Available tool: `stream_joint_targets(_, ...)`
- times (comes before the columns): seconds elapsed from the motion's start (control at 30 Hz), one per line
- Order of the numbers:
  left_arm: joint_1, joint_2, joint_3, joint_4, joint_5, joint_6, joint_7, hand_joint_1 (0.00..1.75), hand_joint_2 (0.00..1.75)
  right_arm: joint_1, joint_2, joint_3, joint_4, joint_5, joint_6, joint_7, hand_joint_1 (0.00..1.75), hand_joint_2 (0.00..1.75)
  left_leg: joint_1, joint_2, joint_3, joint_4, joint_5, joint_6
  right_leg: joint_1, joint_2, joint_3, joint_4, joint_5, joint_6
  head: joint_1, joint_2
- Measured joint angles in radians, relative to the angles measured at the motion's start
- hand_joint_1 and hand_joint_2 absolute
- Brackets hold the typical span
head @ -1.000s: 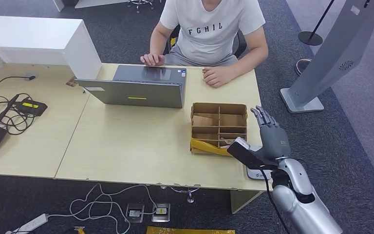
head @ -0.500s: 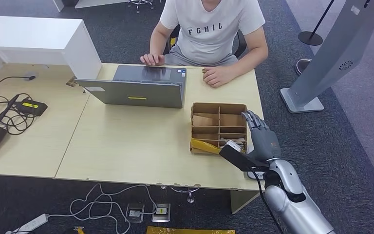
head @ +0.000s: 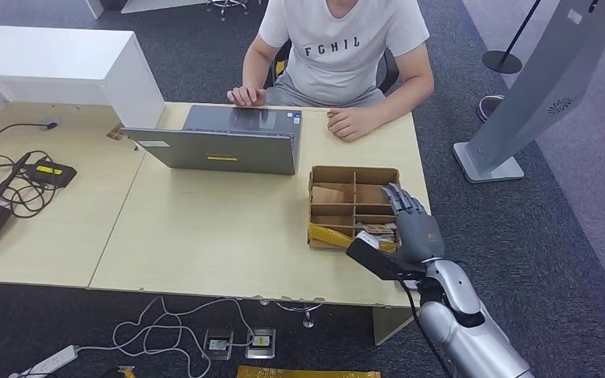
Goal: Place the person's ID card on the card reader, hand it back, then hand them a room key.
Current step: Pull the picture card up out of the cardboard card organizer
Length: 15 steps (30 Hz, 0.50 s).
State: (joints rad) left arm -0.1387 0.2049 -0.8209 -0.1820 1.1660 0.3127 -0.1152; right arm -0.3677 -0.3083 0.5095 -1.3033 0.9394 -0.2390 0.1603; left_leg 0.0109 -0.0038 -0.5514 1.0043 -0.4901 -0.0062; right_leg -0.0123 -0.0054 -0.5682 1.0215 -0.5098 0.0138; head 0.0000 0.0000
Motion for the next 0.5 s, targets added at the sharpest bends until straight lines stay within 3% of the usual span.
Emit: stream_joint_targets(0.5,0.000,0.000,-0.001,0.000,-0.010,-0.009,0.012,0.00,0.00,-0.001,0.008,0.017,0.016,0.009,0.004,0.003,0.00,1.75,0.000,0.000,0.000,0.000,0.000,0.000,0.000,0.000,0.000,0.000,0.000,0.000,0.000,0.000)
